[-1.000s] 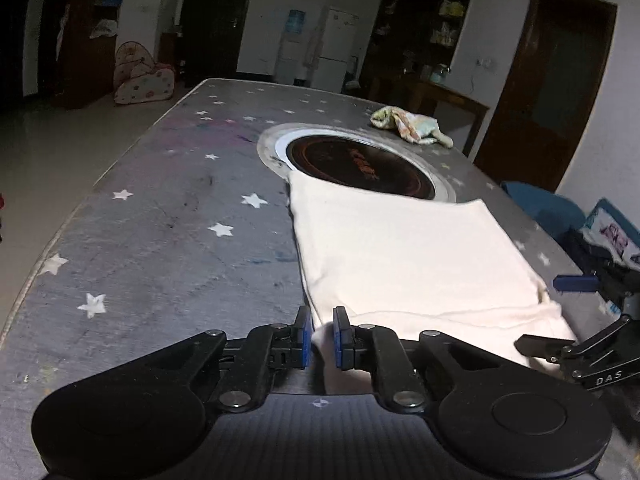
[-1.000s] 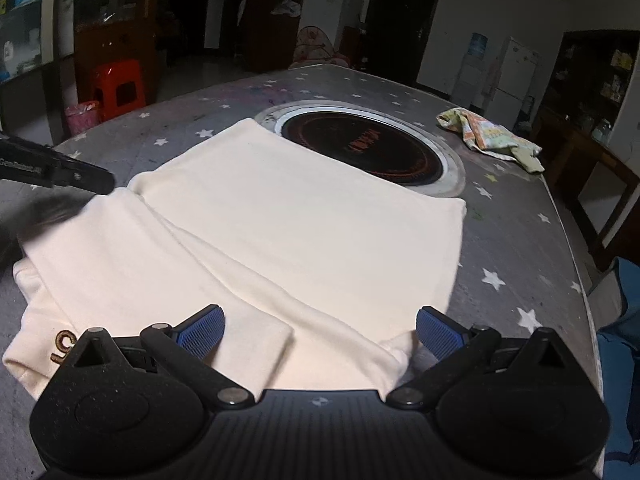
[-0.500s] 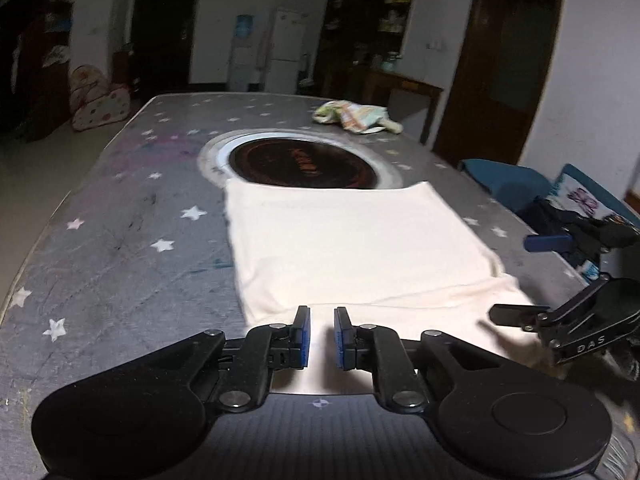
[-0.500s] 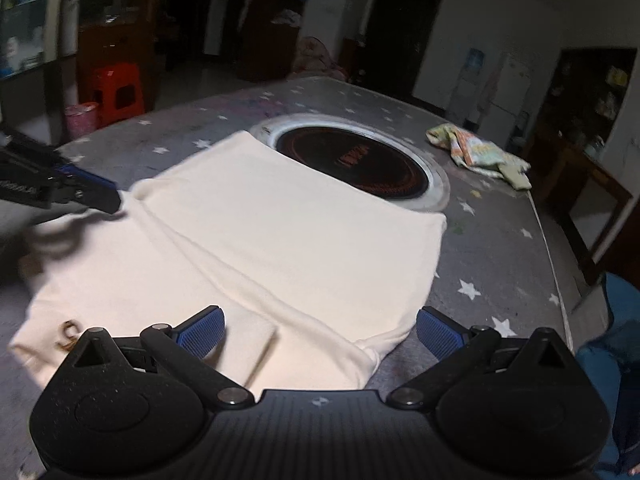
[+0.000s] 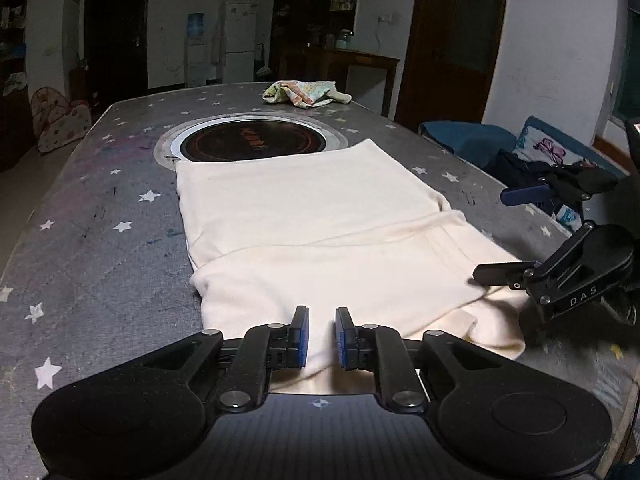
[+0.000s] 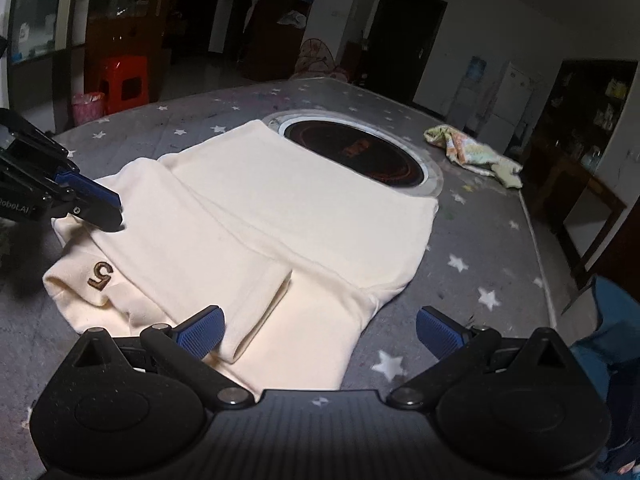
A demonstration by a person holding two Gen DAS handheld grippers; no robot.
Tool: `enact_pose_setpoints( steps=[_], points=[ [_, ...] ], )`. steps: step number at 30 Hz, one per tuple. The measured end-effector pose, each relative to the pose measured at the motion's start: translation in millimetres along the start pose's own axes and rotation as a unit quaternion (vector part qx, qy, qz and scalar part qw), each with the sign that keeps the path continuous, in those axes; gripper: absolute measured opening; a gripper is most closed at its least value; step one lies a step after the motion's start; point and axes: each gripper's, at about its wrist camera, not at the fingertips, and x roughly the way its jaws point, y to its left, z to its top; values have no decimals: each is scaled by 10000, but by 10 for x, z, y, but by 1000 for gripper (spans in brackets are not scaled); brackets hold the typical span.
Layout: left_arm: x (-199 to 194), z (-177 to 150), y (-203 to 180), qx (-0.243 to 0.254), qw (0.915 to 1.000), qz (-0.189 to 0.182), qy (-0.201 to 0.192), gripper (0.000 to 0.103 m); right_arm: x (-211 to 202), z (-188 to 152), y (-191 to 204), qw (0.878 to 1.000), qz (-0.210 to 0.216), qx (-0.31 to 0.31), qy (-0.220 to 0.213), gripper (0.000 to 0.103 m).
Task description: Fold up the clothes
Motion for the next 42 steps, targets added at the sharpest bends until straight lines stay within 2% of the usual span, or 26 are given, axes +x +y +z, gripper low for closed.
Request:
enact_pose_setpoints(
  steps=[3, 6, 11, 15, 18, 21, 23, 26, 31, 34, 40, 42],
  points=[
    [-45, -31, -15, 81, 10000, 2, 38, 16, 24, -55, 3, 10000, 51, 10, 72, 103],
    [-212, -48, -39, 234, 9996, -182, -41, 22, -50, -38, -7, 10000, 35, -13, 18, 103],
    [-470, -110, -186, 564, 9969, -544, -93, 46, -208, -45, 16, 9997, 88, -227, -26, 103],
    [-499, -165, -355, 794, 9947, -650, -20, 46, -322, -76, 77, 9992, 139, -385, -25, 103],
    [-440, -177, -422, 798, 9952, -569, 31, 45, -402, -97, 130, 9984, 192, -525, -28, 103],
    [-384, -182, -455, 786, 9956, -505, 75, 31, -449, -134, 187, 9973, 250, -695, 7, 103],
    [-364, -174, -455, 752, 9959, -498, 71, 13, -465, -174, 218, 9964, 289, -797, 36, 103],
    [-379, -129, -435, 707, 9964, -467, -42, 5, -480, -233, 264, 9951, 364, -911, 103, 103],
    [-358, 65, -351, 534, 9972, -446, -270, 3, -485, -315, 347, 9921, 497, -1144, 113, 102],
    [-290, 192, -288, 376, 9974, -497, -359, 3, -464, -317, 394, 9906, 587, -1237, 44, 96],
    [-128, 369, -146, 59, 9977, -596, -330, 3, -327, -218, 460, 9884, 808, -1275, -192, 78],
    [-91, 384, -97, -56, 9973, -661, -310, 3, -260, -171, 469, 9879, 873, -1255, -246, 62]
  ],
)
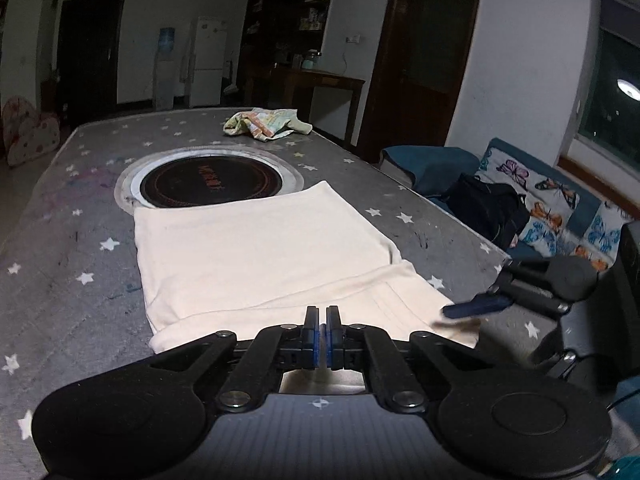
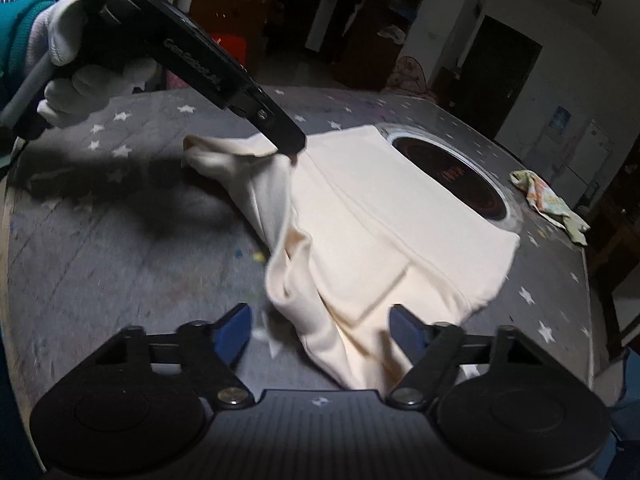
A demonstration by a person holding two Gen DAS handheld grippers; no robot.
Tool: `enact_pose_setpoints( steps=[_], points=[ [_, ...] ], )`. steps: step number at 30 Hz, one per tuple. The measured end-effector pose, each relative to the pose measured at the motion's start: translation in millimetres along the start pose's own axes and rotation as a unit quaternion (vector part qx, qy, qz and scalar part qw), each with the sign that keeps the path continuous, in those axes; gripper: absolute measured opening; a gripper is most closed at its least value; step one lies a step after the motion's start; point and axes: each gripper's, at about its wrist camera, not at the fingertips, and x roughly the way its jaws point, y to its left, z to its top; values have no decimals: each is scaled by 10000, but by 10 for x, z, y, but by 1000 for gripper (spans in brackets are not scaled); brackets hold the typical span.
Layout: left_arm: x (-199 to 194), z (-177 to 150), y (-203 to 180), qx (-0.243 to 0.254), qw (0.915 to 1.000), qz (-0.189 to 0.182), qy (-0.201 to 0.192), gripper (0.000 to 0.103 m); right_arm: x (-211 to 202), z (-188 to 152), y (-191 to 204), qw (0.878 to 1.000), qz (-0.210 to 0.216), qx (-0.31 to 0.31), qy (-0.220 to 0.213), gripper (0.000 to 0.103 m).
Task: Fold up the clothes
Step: 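Grasp the sweatshirt side with the left tool while the right tool grasps the hem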
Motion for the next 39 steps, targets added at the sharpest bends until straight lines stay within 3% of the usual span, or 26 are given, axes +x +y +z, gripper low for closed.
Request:
enact_pose_setpoints(
  steps=[1, 3, 6, 8, 14, 18, 24, 31, 33, 37, 39],
  points=[
    [5, -1, 22, -40, 10000, -20, 2, 3, 33, 23, -13, 10000, 32, 20, -3, 58],
    [-26, -22, 58, -73, 9999, -72, -6, 4, 93, 63, -55, 9999, 89, 102, 48, 38],
    [-181, -88, 106, 12, 9999, -99, -101, 6, 131, 106, -131, 9994, 182, 273, 114, 26],
    [-307, -146, 145, 76, 9998, -44, -163, 12, 127, 129, -193, 9987, 272, 424, 111, 20],
    [-541, -381, 163, 538, 9985, 97, -63, 39, 109, 213, -313, 9970, 364, 671, 75, 17],
    [-525, -524, 17, 1172, 9930, 98, 62, 45, 105, 275, -374, 9960, 401, 799, 58, 17],
    [-358, -672, -233, 2184, 9754, 292, -2, 54, 116, 347, -449, 9949, 430, 907, 59, 17],
    [-182, -764, -270, 2626, 9617, 781, -55, 54, 127, 353, -452, 9950, 405, 908, 34, 17],
    [-167, -786, -263, 2710, 9595, 769, -26, 53, 122, 340, -440, 9953, 370, 890, 10, 17],
    [-155, -798, -232, 2767, 9586, 674, -3, 22, 108, 301, -405, 9952, 326, 924, -83, 15],
    [-177, -781, -213, 2726, 9601, 623, -40, 18, 98, 278, -387, 9949, 313, 957, -103, 13]
  ],
)
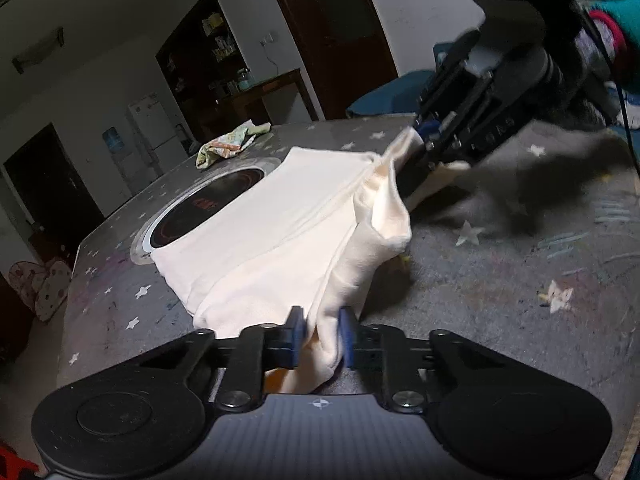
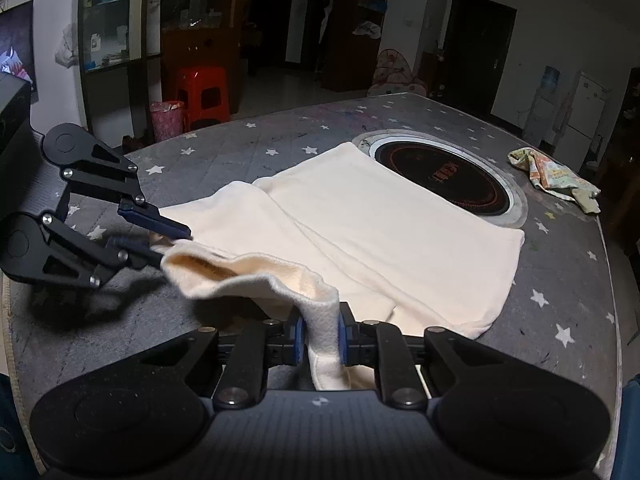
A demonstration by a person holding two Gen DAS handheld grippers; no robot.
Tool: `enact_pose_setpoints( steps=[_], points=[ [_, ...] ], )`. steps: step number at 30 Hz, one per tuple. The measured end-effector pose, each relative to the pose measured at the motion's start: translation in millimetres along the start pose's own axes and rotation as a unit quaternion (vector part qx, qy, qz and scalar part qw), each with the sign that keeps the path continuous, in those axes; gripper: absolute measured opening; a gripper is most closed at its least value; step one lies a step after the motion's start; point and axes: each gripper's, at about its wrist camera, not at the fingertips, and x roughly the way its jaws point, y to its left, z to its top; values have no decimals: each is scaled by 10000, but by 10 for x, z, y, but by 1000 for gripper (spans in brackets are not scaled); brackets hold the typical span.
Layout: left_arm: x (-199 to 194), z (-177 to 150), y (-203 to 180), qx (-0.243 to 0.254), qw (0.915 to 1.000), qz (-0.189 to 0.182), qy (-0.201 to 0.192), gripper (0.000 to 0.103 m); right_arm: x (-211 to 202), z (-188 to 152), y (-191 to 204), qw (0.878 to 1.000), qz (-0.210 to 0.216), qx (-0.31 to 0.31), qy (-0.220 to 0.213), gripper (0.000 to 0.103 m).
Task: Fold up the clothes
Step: 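Lift the hem with both tools and fold it over the body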
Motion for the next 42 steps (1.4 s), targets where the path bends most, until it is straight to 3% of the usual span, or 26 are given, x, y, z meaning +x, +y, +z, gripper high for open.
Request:
enact_pose_setpoints(
  steps=[4, 11, 19, 25, 35, 42],
  points=[
    [-49, 18, 38, -72, 9999, -53, -58, 7, -50, -40, 21, 9999, -3, 61, -94, 10],
    [-195, 49, 108, -422, 9986, -240, -202, 5, -224, -50, 88, 9996, -17, 50, -289, 8],
    [-787, 85, 164, -959, 9933, -414, -498, 5, -738, -68, 323, 9984, 305, -50, -481, 8],
    [-1149, 183, 117, -857, 9934, -420, -633, 5, -1009, 16, 433, 9973, 581, -135, -421, 7],
    [-601, 464, 507, -779, 9948, -95, -655, 3, -759, 385, -7, 9981, 467, 37, -391, 7],
    [48, 647, 948, -799, 9953, 228, -490, 3, -216, 713, -415, 9992, 207, -112, -315, 7]
  ],
)
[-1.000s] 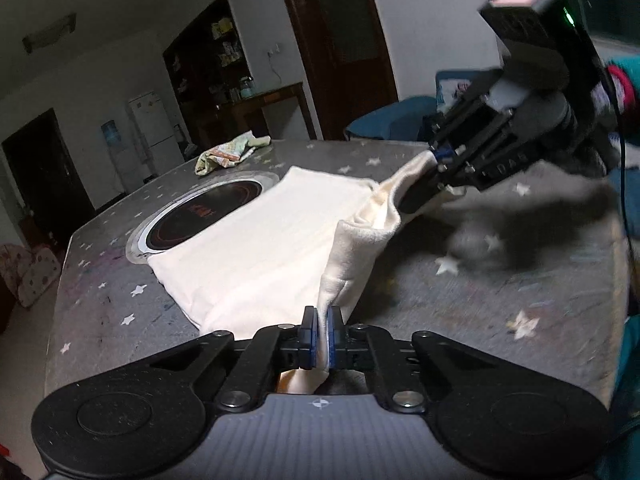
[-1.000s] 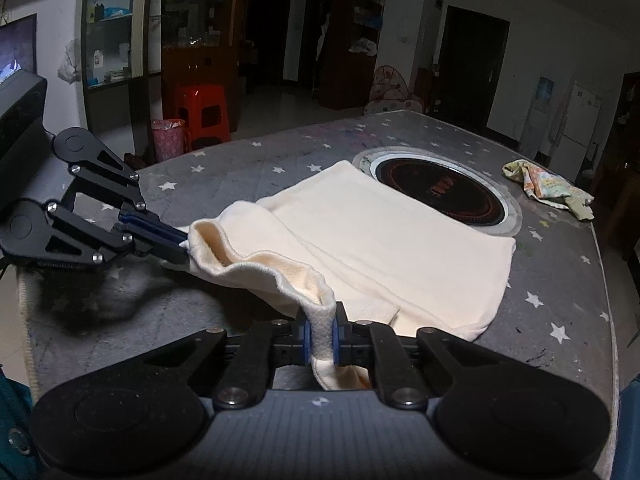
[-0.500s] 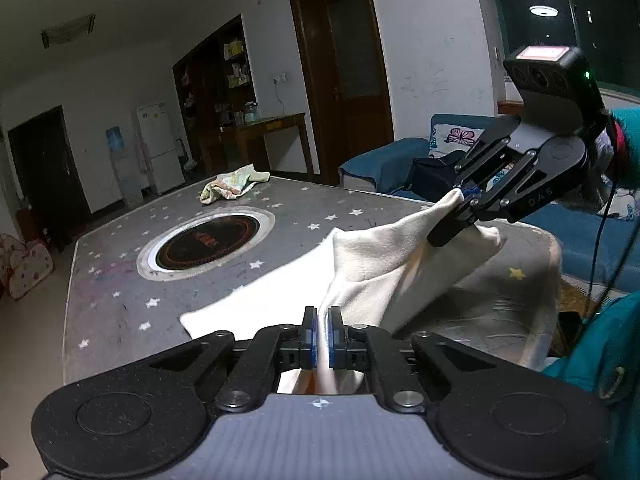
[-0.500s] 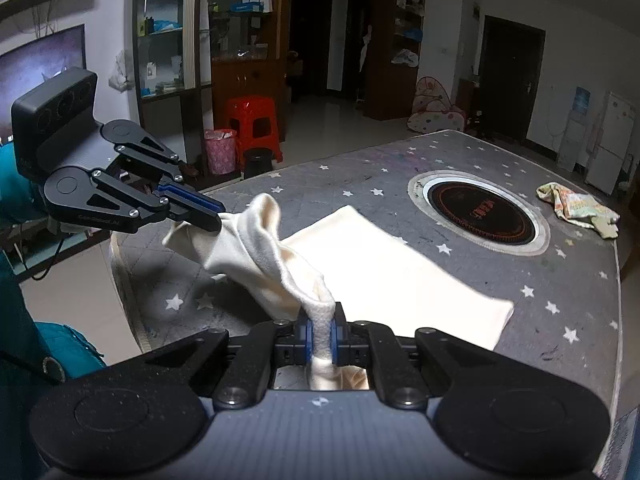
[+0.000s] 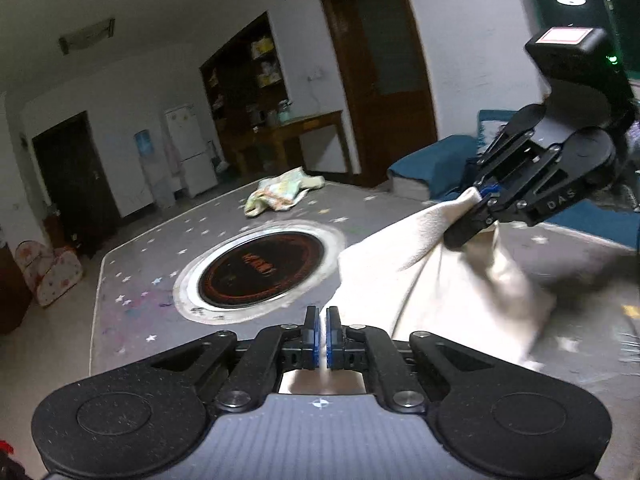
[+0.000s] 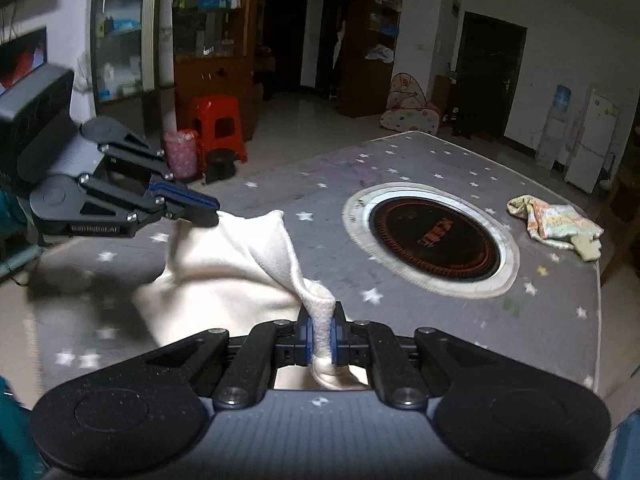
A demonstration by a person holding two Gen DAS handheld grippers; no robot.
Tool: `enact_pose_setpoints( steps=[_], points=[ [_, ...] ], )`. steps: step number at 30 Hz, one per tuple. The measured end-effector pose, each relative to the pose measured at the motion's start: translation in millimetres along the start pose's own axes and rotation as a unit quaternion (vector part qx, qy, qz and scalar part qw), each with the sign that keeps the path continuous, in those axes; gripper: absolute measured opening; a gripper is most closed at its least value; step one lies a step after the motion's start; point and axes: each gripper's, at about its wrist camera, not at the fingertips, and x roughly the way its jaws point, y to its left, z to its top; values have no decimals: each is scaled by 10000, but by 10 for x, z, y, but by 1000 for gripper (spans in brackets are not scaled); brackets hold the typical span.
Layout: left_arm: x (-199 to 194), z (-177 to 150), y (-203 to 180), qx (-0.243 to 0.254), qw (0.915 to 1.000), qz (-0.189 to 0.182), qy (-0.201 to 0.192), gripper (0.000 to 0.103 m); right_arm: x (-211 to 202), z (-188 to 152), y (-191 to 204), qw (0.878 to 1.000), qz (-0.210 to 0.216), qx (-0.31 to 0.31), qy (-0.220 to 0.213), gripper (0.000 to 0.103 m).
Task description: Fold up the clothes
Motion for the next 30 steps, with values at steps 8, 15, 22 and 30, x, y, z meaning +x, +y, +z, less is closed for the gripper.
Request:
enact_pose_setpoints(
  steps=[8, 15, 22, 30],
  points=[
    [765, -169, 182, -198, 9970, 596, 453, 1, 867, -78, -278, 9985, -489, 113, 239, 14],
    [876, -322, 359, -719, 9909, 884, 717, 1, 932, -258, -406, 9960, -655, 580, 206, 30],
    [601, -214, 241, -1363, 9895, 243, 422, 5, 573, -510, -557, 9893, -710, 1241, 298, 33],
    [763, -248, -27, -1526, 9858, -204, 672, 16, 668, -743, -666, 9828, -863, 1546, 518, 20]
  ],
)
